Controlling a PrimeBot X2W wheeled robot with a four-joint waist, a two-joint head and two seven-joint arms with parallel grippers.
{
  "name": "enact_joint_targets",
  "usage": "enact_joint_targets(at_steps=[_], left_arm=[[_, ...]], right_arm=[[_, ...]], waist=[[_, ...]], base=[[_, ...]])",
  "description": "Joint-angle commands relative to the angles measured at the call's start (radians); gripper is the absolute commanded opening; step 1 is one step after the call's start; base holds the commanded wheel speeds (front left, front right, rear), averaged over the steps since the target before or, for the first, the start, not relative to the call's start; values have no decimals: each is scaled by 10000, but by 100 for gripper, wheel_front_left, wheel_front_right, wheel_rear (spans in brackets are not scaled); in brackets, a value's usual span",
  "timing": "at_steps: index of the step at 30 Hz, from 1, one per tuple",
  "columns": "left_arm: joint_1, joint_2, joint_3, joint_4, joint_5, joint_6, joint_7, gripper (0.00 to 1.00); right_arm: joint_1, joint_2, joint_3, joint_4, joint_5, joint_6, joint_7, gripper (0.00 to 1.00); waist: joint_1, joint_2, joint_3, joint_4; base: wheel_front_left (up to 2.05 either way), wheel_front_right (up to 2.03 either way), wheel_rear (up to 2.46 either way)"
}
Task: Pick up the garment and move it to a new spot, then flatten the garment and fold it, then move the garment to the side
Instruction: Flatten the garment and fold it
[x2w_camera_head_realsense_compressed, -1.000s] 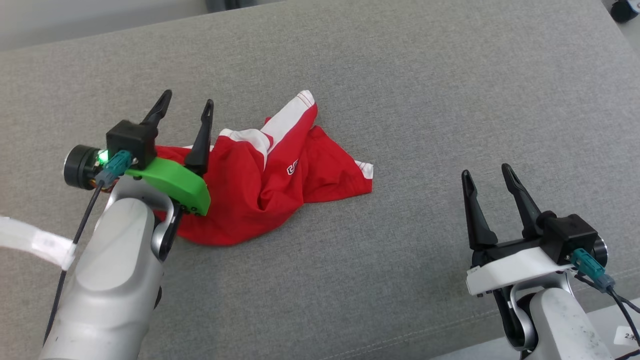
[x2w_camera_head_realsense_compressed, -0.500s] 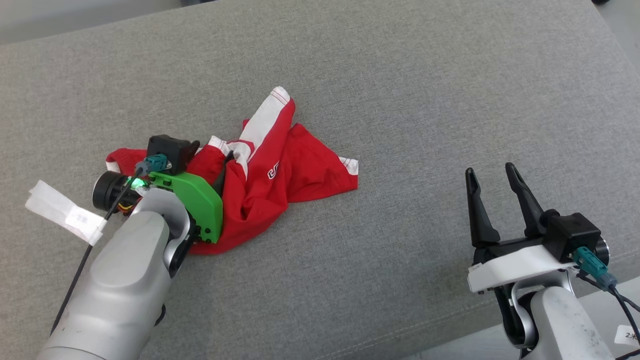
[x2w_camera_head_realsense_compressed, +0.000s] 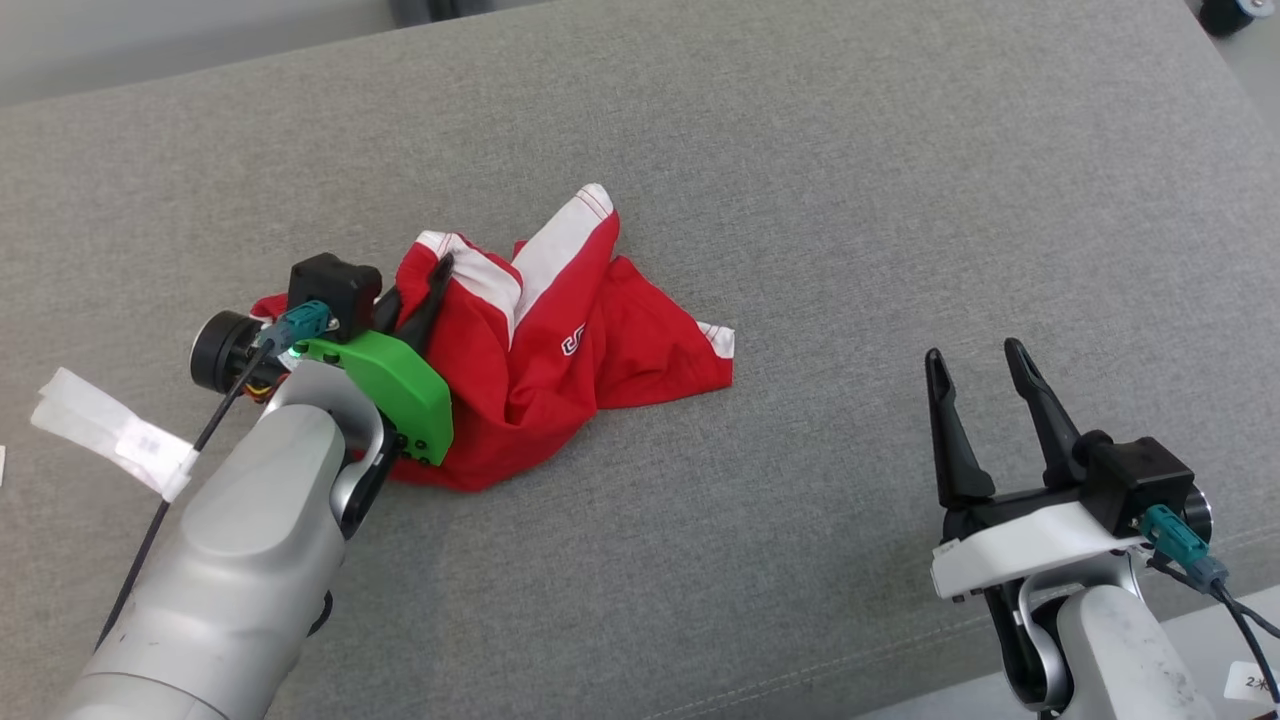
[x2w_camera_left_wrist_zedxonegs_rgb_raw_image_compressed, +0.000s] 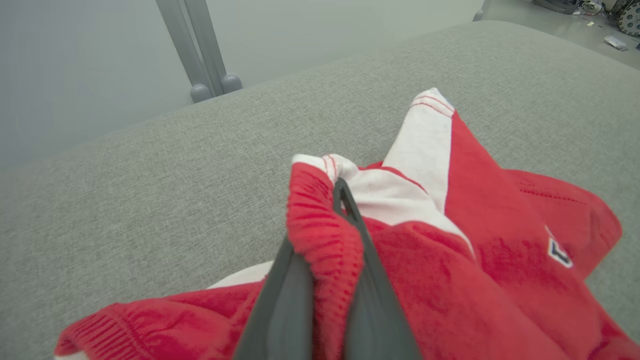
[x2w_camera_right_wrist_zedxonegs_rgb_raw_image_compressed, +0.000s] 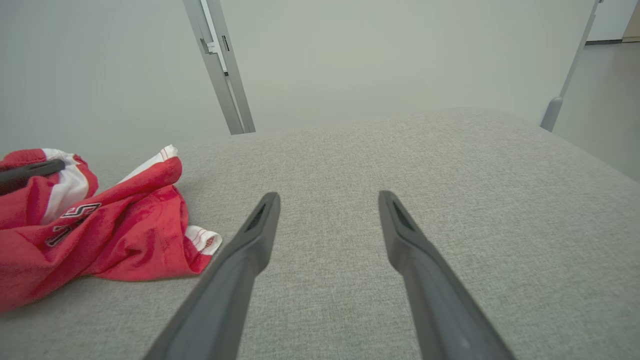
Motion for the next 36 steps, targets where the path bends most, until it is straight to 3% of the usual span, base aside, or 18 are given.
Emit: enact_joint_targets(at_steps=[1,7,13,18,19,20,21,22,29,36], left_arm=[[-17,92,103,-130,29,-23,-147,0],[1108,250,659,-1568,257,285,-323,0],[3466,367,1652,-3835,550,840,-326,0],[5586,106,2469,-5045,766,1118,-328,3],[5856,30,2628,-5170,801,1138,-328,13],[6157,-53,2810,-5302,869,1130,-328,43],[6430,-157,2908,-5353,937,1070,-329,89],[6601,-246,3007,-5390,973,1035,-329,100],[6896,-673,4098,-6124,1766,765,-329,100],[7157,-1017,5879,-7045,2654,575,-318,100]], right_arm=[[118,-13,9,25,-52,5,-30,100],[376,-114,-40,57,-56,5,-30,100],[553,-191,-23,104,-33,5,-30,100],[698,-243,39,196,19,5,-30,100],[716,-260,48,219,26,5,-29,100],[732,-280,40,230,32,5,-29,100],[764,-280,8,238,30,4,-29,100],[796,-274,17,250,26,5,-29,100],[825,-376,67,349,63,5,-29,100],[967,-394,49,342,103,5,-29,100]], waist=[[0,0,-263,232],[0,0,-720,783],[0,0,-1006,1260],[0,0,-1179,1550],[0,0,-1215,1589],[0,0,-1254,1638],[0,0,-1287,1705],[0,0,-1309,1747],[0,0,-1468,1942],[0,0,-1648,1896]], base=[[0,0,0],[0,0,0],[0,0,0],[0,0,0],[0,0,0],[0,0,0],[0,0,0],[0,0,0],[0,0,0],[0,0,0]])
